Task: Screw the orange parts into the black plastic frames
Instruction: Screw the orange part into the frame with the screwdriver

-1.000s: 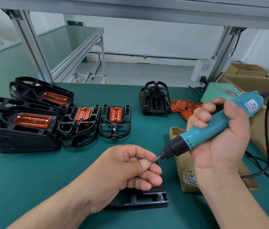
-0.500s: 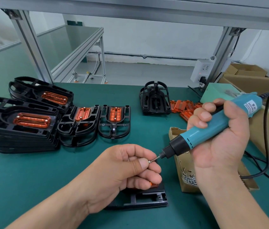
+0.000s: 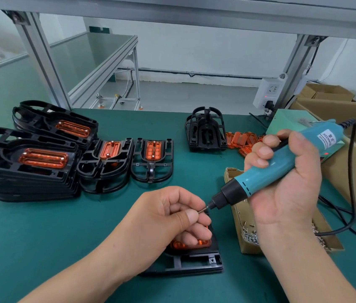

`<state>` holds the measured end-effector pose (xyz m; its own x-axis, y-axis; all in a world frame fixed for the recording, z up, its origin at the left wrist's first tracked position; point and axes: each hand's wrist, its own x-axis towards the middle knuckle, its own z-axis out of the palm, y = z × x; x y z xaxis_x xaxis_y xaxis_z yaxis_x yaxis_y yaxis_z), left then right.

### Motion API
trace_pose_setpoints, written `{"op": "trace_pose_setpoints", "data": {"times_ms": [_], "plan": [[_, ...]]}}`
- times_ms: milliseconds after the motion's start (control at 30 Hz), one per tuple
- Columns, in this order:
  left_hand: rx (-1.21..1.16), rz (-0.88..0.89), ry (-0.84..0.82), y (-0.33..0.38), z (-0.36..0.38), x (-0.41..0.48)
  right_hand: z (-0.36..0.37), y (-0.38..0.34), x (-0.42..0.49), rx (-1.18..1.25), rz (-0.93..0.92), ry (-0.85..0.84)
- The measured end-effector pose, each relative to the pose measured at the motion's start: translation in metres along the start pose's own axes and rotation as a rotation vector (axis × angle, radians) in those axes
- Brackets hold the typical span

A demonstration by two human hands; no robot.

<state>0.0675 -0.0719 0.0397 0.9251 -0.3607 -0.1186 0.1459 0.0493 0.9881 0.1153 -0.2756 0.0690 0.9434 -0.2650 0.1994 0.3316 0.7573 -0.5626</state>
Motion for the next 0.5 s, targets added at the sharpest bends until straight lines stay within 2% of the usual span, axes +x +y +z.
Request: {"op": "trace_pose_setpoints", "data": {"times_ms": [167,500], "plan": [[0.029,0.028,0.036,-0.0034,0.001,-0.0005,0.0011,0.0034,-0.0006,-0.015,-0.002,0.023],[0.376,0.07,0.03,0.0015,-0.0015,-0.0043,-0.0047,0.0039,0.0023,0.009,0.018,0.055]]}}
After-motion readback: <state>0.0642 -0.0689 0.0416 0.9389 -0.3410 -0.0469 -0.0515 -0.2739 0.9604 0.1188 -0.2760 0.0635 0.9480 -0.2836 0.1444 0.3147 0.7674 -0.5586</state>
